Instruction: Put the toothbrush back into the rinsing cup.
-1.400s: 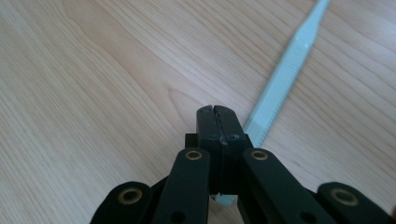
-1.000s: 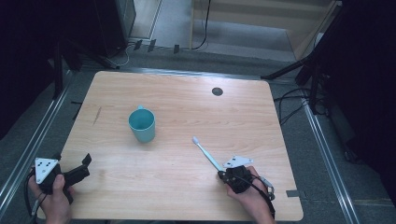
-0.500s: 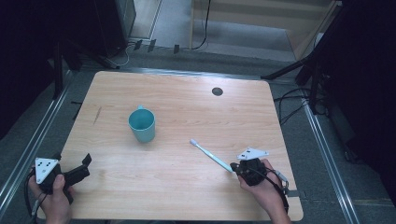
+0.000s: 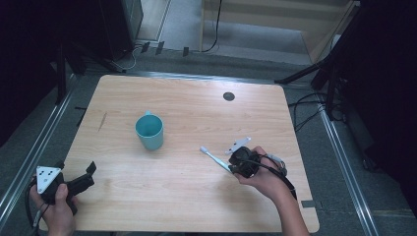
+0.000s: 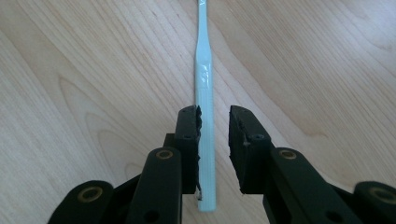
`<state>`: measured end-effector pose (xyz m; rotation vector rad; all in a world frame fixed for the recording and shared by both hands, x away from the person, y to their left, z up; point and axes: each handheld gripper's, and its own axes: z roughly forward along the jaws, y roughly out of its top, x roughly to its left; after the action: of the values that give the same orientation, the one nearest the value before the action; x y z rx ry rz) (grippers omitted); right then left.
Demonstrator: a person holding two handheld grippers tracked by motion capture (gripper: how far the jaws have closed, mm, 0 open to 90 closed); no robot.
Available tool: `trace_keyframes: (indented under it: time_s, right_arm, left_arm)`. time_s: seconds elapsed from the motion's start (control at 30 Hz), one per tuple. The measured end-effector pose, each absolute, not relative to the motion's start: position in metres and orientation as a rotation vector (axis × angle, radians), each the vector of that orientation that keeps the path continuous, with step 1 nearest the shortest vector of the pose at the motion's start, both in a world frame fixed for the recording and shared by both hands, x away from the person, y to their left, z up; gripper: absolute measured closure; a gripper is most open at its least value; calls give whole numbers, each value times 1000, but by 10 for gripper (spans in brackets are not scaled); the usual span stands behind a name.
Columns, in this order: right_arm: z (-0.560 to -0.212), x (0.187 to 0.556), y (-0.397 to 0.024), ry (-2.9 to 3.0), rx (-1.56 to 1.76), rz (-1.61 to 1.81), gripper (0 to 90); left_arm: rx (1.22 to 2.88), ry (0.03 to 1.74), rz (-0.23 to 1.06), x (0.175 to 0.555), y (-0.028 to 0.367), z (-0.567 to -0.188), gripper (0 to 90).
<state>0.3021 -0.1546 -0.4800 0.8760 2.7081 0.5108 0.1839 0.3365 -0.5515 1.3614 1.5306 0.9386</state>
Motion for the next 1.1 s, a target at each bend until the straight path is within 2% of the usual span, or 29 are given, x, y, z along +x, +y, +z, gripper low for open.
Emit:
trace_keyframes:
  time_s: [0.33,1.1]
  right_arm:
    - [-489,324,-125,2798,855,349,738]
    - [-505,339,-107,2831,886,230,780]
  left_arm:
    - [1362,1531,937,184,337,-551,0]
    - [1360,1530,933,184,337,-552,0]
